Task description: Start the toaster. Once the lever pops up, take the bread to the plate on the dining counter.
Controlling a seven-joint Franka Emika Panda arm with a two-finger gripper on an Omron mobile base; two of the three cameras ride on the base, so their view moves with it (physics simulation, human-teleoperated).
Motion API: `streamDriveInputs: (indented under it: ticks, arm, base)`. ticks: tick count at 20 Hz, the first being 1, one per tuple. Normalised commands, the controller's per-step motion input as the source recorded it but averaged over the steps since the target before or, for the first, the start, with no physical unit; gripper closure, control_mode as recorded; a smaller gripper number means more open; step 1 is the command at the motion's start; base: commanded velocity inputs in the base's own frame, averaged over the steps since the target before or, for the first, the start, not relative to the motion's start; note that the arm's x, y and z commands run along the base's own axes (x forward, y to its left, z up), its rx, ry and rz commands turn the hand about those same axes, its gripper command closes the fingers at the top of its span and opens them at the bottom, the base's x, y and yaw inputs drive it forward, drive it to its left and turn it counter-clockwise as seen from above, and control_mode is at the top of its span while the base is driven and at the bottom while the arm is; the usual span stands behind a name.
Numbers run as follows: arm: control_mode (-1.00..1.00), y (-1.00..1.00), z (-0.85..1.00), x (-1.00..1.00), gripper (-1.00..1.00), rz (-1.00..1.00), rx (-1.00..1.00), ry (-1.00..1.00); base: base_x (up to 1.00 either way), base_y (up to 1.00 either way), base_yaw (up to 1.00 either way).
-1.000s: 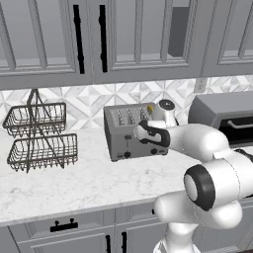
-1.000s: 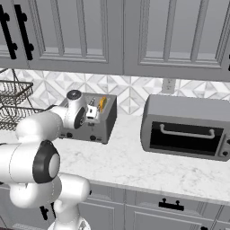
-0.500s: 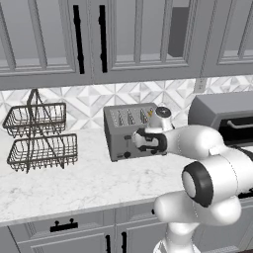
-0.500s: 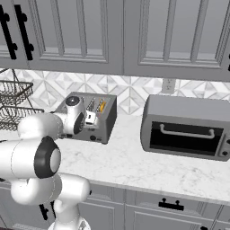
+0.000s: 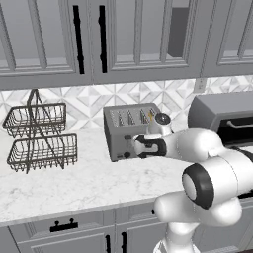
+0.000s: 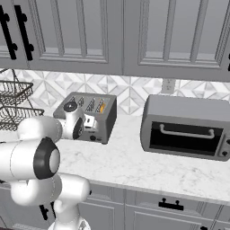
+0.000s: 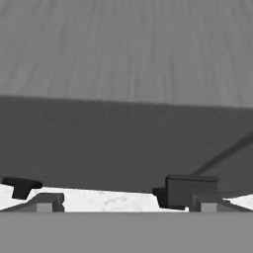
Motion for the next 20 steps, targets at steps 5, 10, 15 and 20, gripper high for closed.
streamDriveInputs:
  ticks: [5,10,15,20]
  arm:
    - [-1.0,-0.12,0.65,-1.0,-1.0,0.0,0.01,-0.33]
    - [-1.0,-0.15,1.0,-0.65,-1.0,0.0,-0.01,-0.14]
    - [-1.0,-0.12,1.0,-0.2,-1.0,0.0,-0.02,-0.01]
    - [-1.0,-0.26,1.0,-0.21,-1.0,0.0,0.0,0.0]
  base:
    - [0.0,0.0,0.0]
    - [0.0,0.0,0.0]
    - [0.0,0.0,0.0]
    - [0.0,0.0,0.0]
